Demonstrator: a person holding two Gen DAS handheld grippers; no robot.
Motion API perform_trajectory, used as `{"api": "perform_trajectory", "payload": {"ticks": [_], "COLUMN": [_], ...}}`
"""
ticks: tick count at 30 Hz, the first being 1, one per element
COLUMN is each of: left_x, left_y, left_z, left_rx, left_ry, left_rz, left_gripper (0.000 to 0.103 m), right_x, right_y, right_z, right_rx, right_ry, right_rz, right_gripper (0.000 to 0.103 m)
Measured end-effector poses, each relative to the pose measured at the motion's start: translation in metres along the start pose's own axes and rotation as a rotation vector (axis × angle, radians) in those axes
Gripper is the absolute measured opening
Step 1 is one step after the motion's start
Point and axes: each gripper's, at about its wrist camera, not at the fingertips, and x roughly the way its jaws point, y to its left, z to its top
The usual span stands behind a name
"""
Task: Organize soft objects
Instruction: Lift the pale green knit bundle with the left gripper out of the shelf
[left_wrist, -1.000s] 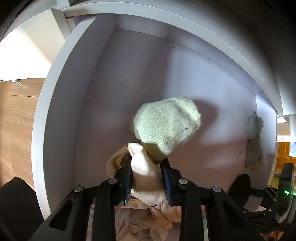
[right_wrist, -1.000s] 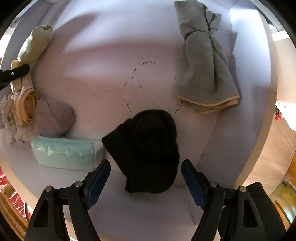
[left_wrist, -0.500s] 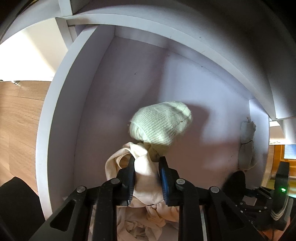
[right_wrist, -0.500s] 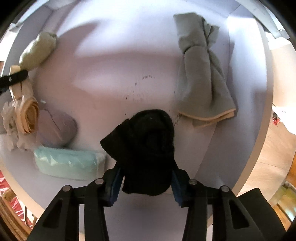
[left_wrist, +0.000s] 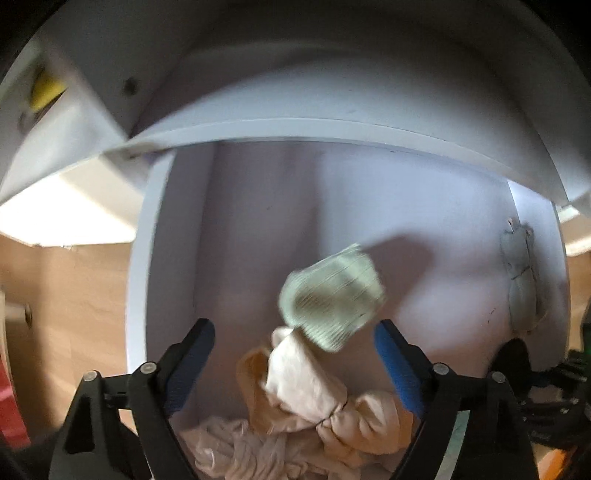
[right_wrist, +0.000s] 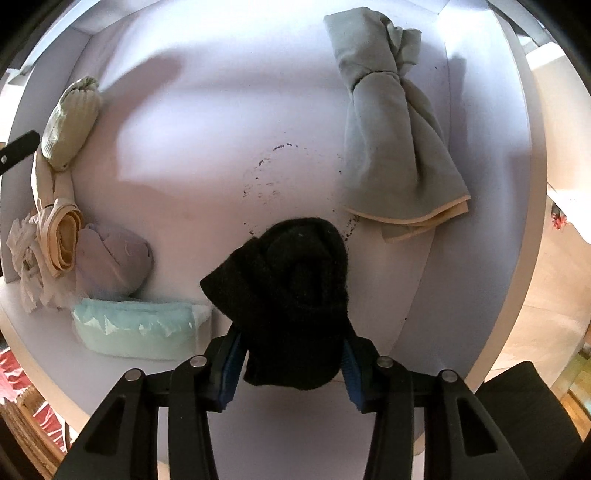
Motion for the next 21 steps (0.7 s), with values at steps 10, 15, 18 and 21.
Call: {"api": "perform_trajectory", "payload": {"ticks": [10,15,18,21], "left_x": [0.035,0.02,0.001,-0.016], "left_y": [-0.022,-0.008,0.001,0.001], "left_z": [0.0,-0.004,-0.006,-0.008], "left_rx": [0.194,0.102,0.038,0.038], "left_ry": [0.107,0.102,0.078,0.05], "left_rz": [0.006,-0.045,-0.08,-0.087], "left_gripper": [0.054,0.051,0.051,0.051], "right_x": [0.001,0.002,0.001,-0.001], "right_y": [-0.015,-0.02,-0.021,-0.019], "right_z": [0.002,0.004,0.005,0.005], "right_rx": [0.031,0.033,0.028,0.026], "right_ry": [0.005,0.008,0.003,-0.005], "right_rz": [0.031,0.03,0.023,0.013], "right_gripper": [0.046,0.047,0.047,0.047]}}
